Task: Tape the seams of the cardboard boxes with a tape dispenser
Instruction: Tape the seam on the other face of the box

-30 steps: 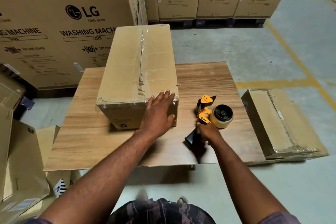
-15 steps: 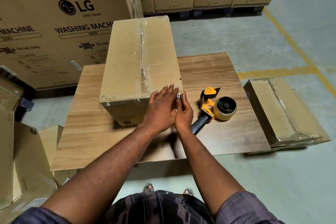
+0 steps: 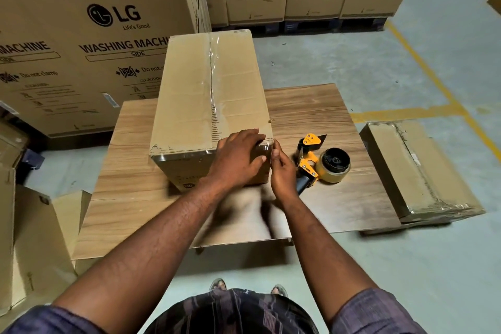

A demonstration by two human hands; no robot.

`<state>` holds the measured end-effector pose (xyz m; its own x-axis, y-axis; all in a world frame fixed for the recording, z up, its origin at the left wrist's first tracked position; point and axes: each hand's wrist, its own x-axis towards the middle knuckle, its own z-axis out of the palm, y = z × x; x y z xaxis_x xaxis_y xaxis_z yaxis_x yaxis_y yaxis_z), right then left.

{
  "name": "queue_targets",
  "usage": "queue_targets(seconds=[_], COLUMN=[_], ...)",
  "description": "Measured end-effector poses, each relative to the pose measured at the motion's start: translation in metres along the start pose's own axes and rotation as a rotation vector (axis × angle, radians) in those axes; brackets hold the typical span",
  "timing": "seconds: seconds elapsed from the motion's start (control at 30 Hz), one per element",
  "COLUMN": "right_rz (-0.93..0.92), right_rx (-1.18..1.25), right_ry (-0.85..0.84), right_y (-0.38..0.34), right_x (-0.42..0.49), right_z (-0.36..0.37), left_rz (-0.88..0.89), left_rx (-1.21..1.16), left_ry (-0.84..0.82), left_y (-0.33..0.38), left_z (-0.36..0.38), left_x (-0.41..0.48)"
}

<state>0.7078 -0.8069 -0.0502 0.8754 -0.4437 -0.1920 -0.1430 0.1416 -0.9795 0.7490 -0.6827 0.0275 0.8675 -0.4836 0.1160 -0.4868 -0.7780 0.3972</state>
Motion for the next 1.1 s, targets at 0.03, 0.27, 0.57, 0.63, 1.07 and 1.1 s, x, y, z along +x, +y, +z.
queue_targets(seconds=[0.03,0.27,0.57,0.63,1.07,1.1], right_rz=[-0.008,-0.178,-0.276,-0.355,-0.615,-0.614], right_rx=[-0.04,-0.396,-0.271,-0.336,-0.691,-0.668], right_ry=[0.028,0.033,-0.081,-0.17,-0.317,-0.302], right_y=[0.001,0.004,-0.039,-0.046,-0.03,-0.033], right_x=[-0.002,-0.01,0.011,0.015,0.02,0.02], right_z=[0.004,0.005,-0.028,-0.022,-0.031,-0.031], left_rz=[-0.003,0.003,0.042,0.062,0.138,0.134], left_rx=[-0.005,-0.023,-0.066,-0.03,0.005,-0.074], left_ry=[0.006,0.006,0.044,0.106,0.092,0.082], left_y=[0.0,-0.002,-0.009,-0.012,-0.023,-0.024], left_z=[0.001,-0.002,-0.01,-0.004,0.002,0.001], left_x=[0.0,0.002,0.022,0.017,0.008,0.01])
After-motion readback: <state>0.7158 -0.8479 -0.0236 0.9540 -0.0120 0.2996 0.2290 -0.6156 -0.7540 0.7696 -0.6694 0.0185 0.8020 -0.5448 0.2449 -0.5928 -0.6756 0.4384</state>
